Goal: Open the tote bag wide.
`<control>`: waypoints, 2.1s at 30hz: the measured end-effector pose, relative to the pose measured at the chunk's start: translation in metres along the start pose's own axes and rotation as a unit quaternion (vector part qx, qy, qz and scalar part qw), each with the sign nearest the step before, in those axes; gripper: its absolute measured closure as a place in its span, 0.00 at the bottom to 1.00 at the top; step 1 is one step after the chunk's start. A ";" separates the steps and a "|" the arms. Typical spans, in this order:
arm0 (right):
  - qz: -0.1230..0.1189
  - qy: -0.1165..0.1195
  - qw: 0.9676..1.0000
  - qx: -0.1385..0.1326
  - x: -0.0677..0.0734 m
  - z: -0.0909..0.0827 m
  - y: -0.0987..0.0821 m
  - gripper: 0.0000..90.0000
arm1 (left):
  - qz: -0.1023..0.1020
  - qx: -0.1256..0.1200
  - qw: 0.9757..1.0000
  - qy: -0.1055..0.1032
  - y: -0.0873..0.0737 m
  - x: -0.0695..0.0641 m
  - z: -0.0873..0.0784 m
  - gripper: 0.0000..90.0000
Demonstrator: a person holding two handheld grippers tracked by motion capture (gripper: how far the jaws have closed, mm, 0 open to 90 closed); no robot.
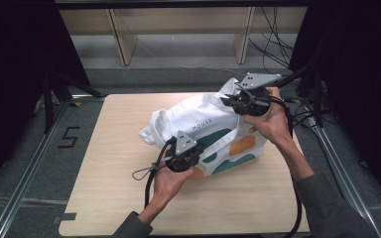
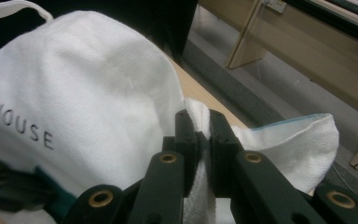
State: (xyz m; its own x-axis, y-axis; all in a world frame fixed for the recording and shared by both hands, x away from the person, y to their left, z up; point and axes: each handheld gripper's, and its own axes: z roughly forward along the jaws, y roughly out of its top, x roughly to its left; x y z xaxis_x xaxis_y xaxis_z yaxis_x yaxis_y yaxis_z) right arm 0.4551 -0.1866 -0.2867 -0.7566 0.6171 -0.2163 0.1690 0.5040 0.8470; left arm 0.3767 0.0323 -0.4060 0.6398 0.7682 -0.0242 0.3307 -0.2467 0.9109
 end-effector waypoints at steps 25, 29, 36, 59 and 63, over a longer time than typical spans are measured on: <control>-0.068 0.055 0.995 0.057 0.057 -0.046 -0.043 0.95 | -0.077 -0.023 0.997 -0.003 0.004 -0.006 0.025 0.99; -0.055 0.055 0.994 0.075 0.060 -0.025 -0.065 0.95 | -0.076 -0.007 0.997 -0.032 0.000 -0.005 0.019 0.94; -0.025 0.072 0.993 0.092 0.063 -0.006 -0.086 0.95 | -0.031 -0.014 0.996 -0.078 -0.008 -0.019 -0.041 0.87; -0.020 0.091 0.992 0.086 0.069 0.001 -0.097 0.95 | 0.015 -0.050 0.998 0.021 0.015 0.049 -0.079 0.89; 0.018 0.090 0.995 0.049 0.061 -0.019 -0.086 0.83 | 0.019 -0.051 0.998 0.017 0.011 0.051 -0.083 0.91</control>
State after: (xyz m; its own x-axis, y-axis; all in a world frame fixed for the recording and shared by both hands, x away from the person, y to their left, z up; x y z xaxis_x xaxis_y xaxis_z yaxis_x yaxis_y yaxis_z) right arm 0.3821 -0.2042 -0.3638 -0.8480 0.5225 -0.0891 0.2518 0.5450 0.7997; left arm 0.3547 0.1180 -0.3632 0.6260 0.7795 0.0233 0.2337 -0.2159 0.9480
